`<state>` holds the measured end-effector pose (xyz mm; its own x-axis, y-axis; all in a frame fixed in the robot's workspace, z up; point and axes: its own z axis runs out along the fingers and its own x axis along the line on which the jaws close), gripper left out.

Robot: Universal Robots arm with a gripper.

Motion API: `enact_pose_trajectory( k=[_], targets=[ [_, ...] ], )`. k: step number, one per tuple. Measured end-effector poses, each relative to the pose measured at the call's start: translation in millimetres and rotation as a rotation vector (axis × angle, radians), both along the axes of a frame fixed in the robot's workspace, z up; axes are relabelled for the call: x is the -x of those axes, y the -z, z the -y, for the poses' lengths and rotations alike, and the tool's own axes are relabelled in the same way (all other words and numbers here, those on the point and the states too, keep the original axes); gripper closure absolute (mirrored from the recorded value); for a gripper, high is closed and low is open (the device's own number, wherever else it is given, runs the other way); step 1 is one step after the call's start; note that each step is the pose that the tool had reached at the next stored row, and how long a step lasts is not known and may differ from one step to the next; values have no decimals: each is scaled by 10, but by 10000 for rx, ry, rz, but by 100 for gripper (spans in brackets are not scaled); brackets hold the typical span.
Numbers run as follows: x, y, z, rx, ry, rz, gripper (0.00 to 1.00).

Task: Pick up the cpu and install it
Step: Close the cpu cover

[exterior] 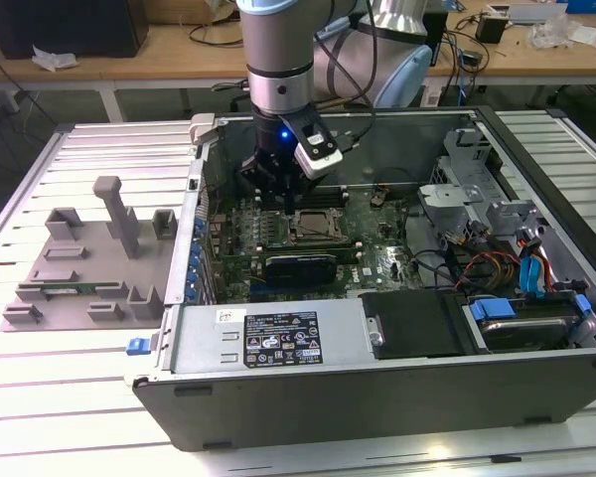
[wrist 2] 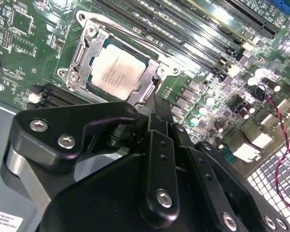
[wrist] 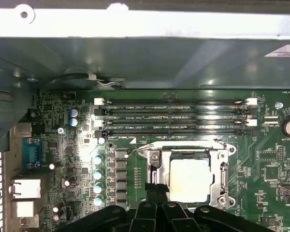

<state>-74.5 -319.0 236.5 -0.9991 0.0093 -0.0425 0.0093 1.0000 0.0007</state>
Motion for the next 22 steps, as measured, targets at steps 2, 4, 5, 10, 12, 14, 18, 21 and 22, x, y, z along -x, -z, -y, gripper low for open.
enact_pose_trajectory(
  k=[2, 4, 5, 10, 12, 14, 18, 21, 22],
  targets=[
    [0, -1, 0, 2, 0, -2, 89],
    [0, 9, 0, 4, 0, -3, 89],
    [0, 35, 1, 4, -1, -3, 89],
    [-34, 155, 1, 2, 0, -1, 89],
    [-73, 198, 1, 3, 0, -4, 89],
    [-101, 227, 1, 2, 0, -8, 89],
    [-122, 292, 1, 2, 2, -18, 89],
    [-123, 310, 1, 3, -2, -18, 89],
    [-118, 312, 1, 3, 0, -18, 89]
  ],
)
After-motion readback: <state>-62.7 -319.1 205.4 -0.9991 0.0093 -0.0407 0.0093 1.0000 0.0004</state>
